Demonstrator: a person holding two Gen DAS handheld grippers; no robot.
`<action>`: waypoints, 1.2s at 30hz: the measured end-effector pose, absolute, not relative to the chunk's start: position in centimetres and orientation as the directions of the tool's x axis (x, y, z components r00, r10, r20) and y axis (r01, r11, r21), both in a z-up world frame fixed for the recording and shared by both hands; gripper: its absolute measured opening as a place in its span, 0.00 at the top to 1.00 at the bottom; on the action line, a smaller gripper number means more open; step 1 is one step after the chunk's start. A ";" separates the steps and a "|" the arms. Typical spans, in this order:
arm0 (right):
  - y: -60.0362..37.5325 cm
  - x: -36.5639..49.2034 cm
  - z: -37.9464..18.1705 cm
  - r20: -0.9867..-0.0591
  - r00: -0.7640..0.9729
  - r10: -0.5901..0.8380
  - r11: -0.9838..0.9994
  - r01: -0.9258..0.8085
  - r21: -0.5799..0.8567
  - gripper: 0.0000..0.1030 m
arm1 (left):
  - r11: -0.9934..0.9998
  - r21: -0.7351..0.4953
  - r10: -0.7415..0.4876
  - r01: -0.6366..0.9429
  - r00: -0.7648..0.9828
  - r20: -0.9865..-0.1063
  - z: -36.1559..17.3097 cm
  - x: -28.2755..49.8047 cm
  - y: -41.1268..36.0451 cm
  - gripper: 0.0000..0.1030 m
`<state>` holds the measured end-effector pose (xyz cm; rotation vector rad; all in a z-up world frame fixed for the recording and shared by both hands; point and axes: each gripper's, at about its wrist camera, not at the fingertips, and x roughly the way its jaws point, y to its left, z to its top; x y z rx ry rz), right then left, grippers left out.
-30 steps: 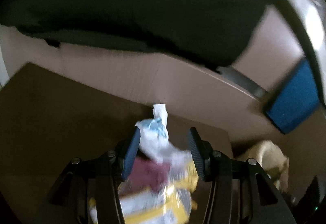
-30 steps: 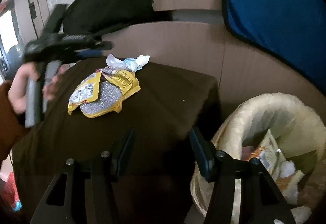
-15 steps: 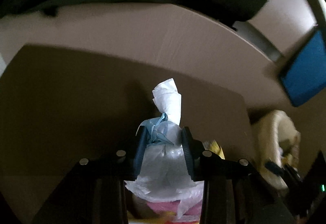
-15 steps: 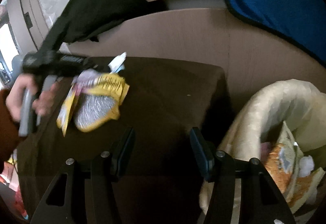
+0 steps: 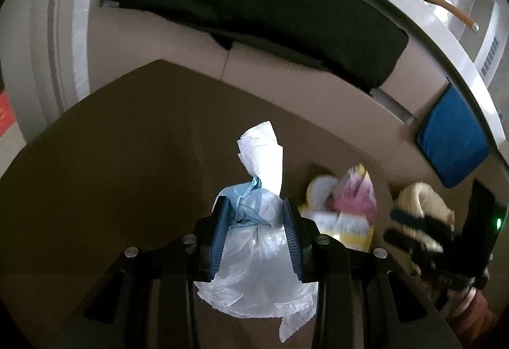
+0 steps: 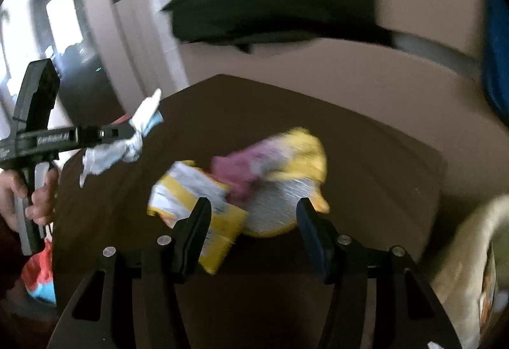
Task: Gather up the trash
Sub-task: 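Grasp the white plastic bag with the left tool, then hold the white bag in the left tool while the right tool grasps the yellow wrapper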
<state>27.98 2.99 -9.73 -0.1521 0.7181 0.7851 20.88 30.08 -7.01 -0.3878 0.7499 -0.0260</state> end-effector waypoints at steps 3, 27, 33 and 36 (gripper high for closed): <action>5.3 27.9 -9.0 -0.641 0.478 0.600 0.681 -0.726 0.096 0.49 | 0.927 -0.347 -0.123 -0.142 0.759 -0.639 -7.1 17.9 30.8 0.66; 6.4 23.0 -13.4 -0.758 0.267 0.595 0.643 -0.723 0.251 0.44 | 0.895 -0.396 -0.114 -0.203 0.756 -0.644 -10.2 13.7 31.1 0.66; 7.0 23.6 -13.5 -0.760 0.255 0.598 0.648 -0.712 0.271 0.35 | 0.903 -0.379 -0.101 -0.202 0.758 -0.645 -10.0 13.2 30.9 0.65; 7.1 23.8 -13.6 -0.750 0.245 0.615 0.639 -0.712 0.291 0.31 | 0.899 -0.383 -0.099 -0.213 0.752 -0.652 -10.2 13.1 31.0 0.65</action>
